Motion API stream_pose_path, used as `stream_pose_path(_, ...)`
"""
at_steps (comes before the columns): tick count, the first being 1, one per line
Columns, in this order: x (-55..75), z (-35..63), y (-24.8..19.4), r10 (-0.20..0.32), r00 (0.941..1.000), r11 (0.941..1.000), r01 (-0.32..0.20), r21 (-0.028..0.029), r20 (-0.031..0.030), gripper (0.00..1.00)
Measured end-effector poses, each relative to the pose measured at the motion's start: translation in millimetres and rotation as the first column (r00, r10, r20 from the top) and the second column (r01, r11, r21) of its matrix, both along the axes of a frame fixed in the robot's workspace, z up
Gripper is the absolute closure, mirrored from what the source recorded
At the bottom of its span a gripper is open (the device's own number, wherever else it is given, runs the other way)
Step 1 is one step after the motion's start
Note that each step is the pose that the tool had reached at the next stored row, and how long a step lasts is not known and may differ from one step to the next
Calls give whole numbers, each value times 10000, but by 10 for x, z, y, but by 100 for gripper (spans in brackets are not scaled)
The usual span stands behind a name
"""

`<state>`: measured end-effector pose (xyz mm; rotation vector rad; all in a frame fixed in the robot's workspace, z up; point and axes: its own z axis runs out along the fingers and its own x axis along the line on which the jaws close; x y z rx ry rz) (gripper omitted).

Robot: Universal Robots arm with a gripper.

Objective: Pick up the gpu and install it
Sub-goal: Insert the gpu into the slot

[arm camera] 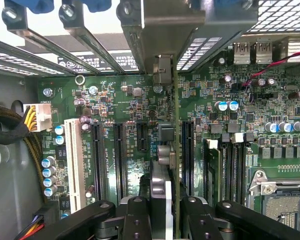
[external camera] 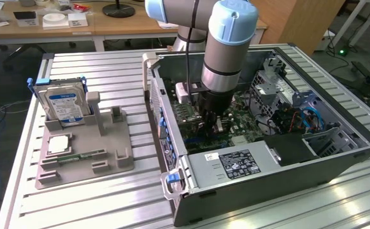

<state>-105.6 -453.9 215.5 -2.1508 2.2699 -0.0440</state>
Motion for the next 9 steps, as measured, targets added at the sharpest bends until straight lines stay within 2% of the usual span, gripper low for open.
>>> stream_pose_path(9,-1,0,0,1,10000,10000,-1,0,0,72)
